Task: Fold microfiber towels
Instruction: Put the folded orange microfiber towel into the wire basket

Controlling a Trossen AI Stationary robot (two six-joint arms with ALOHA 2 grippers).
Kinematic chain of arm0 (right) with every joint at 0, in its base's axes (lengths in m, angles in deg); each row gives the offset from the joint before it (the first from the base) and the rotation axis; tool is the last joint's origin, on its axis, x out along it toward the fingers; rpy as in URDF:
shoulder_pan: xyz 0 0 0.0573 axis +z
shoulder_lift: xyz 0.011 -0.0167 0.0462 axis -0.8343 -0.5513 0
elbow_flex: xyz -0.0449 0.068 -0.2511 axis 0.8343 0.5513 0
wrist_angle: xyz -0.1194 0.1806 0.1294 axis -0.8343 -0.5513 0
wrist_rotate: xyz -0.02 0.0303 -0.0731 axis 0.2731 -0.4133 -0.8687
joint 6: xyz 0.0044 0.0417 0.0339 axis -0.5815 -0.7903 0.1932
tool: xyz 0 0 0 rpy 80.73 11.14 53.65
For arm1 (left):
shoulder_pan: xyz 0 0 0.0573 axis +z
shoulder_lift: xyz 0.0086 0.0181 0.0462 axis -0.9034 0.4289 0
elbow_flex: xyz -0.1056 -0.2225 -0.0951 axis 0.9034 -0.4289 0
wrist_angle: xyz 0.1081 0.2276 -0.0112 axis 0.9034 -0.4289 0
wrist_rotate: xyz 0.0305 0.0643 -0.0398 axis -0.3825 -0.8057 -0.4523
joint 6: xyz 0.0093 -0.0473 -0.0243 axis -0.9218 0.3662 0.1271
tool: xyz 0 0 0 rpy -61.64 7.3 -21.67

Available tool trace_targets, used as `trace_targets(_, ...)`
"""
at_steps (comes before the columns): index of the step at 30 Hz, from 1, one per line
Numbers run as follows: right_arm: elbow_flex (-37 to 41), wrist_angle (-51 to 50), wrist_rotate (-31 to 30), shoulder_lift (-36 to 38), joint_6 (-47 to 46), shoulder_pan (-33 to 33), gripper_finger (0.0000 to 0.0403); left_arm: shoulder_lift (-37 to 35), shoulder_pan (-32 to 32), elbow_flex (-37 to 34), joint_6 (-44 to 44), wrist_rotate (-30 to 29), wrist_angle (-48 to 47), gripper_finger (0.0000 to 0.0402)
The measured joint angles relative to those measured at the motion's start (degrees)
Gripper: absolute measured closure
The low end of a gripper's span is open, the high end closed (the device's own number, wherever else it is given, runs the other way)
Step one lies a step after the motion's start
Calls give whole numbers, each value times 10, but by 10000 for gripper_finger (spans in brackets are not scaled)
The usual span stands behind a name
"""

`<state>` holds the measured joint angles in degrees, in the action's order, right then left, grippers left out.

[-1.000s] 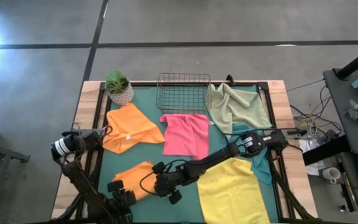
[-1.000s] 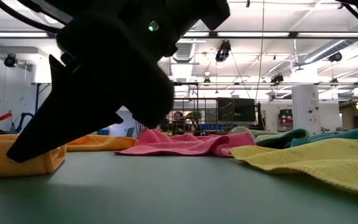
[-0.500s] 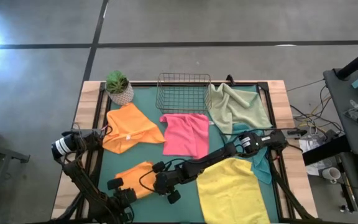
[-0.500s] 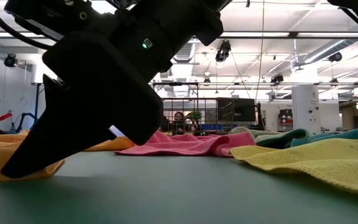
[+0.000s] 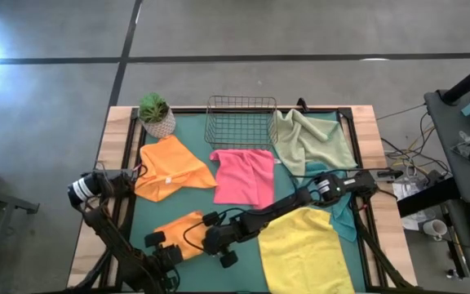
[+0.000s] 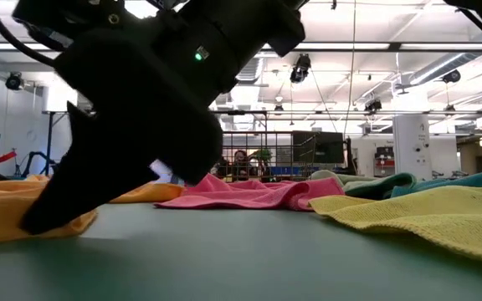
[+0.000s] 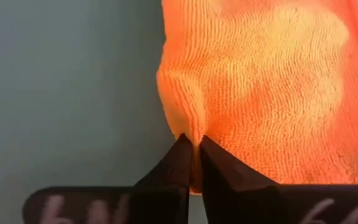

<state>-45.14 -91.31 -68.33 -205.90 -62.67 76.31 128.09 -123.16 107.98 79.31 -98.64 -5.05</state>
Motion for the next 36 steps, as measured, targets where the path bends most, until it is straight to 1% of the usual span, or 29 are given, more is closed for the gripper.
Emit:
trace_targets(3,1,-35,0,20,-38,3,393,-13,14,13,-53,16,1,391)
trace_targets(6,1,-83,1,56,-76,8,393,-25,32,24,-107,27,0,391)
trace_targets(11,1,-135,-14,121,-128,17,394,-61,62,27,-169,24,-15,391)
trace_targets(18,1,-192,-101,179,-190,19,394,-148,116,29,-271,0,-28,391)
trace_targets(23,1,-217,-132,201,-218,20,394,-216,155,29,-343,-43,-43,391)
trace_targets(26,1,-230,-155,216,-238,20,394,-250,183,28,-373,-47,-62,391)
trace_targets(31,1,-243,-205,243,-248,19,394,-282,226,28,-445,-51,-79,391)
trace_targets(36,1,-275,-279,275,-250,4,394,-299,281,28,-545,-76,-76,391)
